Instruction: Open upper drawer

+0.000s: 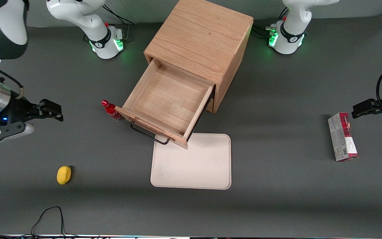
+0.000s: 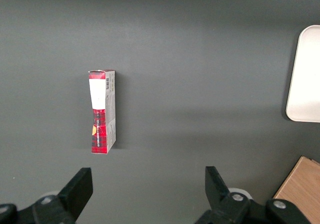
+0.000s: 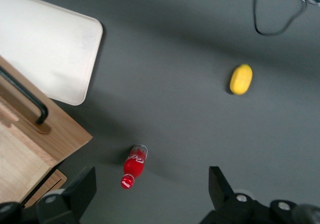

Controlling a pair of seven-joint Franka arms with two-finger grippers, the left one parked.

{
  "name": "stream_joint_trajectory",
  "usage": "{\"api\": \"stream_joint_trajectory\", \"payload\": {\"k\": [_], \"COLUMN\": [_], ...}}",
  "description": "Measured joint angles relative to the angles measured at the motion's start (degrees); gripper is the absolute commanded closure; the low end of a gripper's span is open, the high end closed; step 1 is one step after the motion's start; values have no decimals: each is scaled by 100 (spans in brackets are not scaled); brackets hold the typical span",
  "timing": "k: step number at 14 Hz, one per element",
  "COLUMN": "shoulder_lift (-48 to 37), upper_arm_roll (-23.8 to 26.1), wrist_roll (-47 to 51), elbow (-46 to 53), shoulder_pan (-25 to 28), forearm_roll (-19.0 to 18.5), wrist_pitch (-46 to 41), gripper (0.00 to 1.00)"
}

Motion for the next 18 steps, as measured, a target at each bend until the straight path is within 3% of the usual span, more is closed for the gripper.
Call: {"api": "stream_joint_trajectory", "payload": {"k": [6,18], "shoulder_lift": [-1201,-1398], "upper_arm_roll": [1129,1197], "wrist_roll": [144,215], "elbow": [-1635,-1995], "shoulder_pan": [-1327,-1580], "forearm_roll": [-515,-642], "wrist_pitch": [815,936], "gripper": [0,0]}}
